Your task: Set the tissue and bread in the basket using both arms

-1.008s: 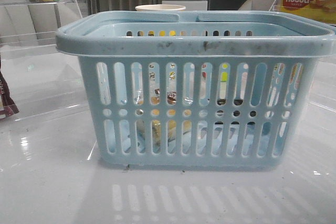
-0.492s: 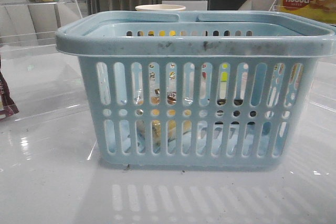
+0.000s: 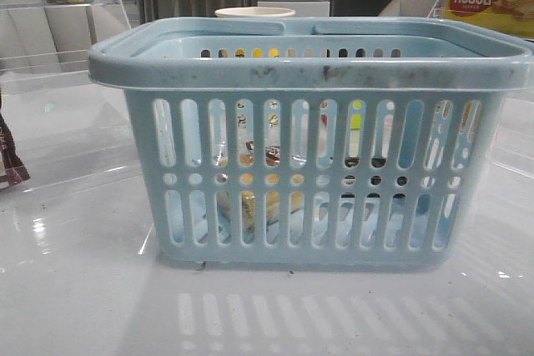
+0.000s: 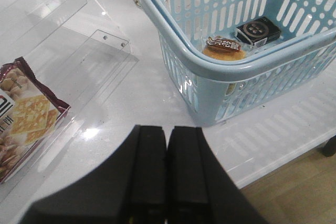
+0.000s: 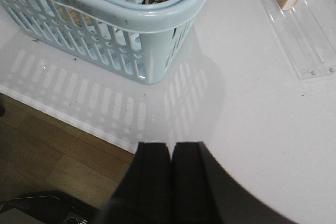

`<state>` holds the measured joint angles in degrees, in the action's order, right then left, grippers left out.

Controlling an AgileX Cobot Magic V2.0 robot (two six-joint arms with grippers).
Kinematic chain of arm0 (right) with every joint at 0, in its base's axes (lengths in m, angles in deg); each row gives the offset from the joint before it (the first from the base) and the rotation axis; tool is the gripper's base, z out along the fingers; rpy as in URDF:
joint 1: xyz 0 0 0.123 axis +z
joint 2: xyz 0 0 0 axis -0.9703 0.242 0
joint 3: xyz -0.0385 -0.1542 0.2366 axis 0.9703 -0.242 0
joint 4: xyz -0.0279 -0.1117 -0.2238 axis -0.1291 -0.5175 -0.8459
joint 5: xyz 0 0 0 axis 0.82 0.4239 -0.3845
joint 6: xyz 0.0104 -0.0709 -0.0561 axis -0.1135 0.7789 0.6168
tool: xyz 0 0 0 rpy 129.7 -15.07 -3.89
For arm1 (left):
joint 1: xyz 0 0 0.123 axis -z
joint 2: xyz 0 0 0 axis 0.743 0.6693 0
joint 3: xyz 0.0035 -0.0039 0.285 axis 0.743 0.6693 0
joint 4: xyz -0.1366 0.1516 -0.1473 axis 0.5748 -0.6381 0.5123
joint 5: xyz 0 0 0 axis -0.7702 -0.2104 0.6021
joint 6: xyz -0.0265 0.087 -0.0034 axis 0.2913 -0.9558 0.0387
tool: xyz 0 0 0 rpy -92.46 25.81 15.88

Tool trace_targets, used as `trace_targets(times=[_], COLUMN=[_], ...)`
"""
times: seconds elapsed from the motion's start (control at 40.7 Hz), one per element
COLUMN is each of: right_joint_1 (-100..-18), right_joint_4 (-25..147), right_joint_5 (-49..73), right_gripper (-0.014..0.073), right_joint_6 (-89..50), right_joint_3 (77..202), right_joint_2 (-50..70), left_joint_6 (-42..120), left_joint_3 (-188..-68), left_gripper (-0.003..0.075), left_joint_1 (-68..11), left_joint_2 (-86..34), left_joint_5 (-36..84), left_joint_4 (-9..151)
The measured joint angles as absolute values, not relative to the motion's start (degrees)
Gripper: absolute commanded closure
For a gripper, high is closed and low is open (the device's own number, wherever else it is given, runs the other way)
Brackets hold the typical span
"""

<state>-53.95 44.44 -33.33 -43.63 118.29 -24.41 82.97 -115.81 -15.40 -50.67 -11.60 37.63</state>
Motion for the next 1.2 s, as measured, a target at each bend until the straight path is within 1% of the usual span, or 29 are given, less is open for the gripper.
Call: trace_targets(times=[0.123, 0.246, 0.443, 0.59, 0.689, 0.861, 0.984, 1.205], right_joint_1=[-53.95, -53.95, -53.95, -53.95, -53.95, -53.95, -53.95, -53.95], right_joint_4=[44.44, 44.44, 44.44, 44.44, 44.44, 44.44, 44.44, 44.44], right_joint_5=[-33.33, -33.33, -33.33, -33.33, -33.33, -33.33, -33.33, -33.33], right_gripper=[0.0536, 0.0536, 0.0536, 0.0536, 0.0536, 0.0536, 0.0536, 0.0536], right_joint_6=[-43.63, -43.63, -43.63, -43.63, -43.63, -43.63, -43.63, -43.63], right_joint_3=[118.29, 118.29, 118.29, 118.29, 118.29, 118.29, 118.29, 118.29], right_joint_2=[-24.41, -24.41, -24.41, -24.41, -24.41, -24.41, -24.41, -24.41], left_joint_6=[82.97, 82.22, 76.20, 75.57, 75.57, 75.57, 75.57, 75.57], left_joint_3=[-114.19, -110.09, -96.84, -86.18, -78.90, -71.12, -70.47, -70.47], left_gripper=[0.0627, 0.0627, 0.0627, 0.0627, 0.0627, 0.0627, 0.0627, 0.0627], left_joint_1=[-19.47, -26.00, -36.02, -41.15, -43.17, -45.01, -45.82, -45.97], left_joint_2=[-54.26, -59.98, -72.14, -79.82, -83.06, -83.60, -83.60, -83.60], left_joint_5=[-10.94, -6.83, 6.39, 16.24, 21.25, 29.83, 34.81, 37.57], left_joint_4=[37.90, 39.74, 44.51, 45.06, 45.99, 47.27, 47.40, 47.40])
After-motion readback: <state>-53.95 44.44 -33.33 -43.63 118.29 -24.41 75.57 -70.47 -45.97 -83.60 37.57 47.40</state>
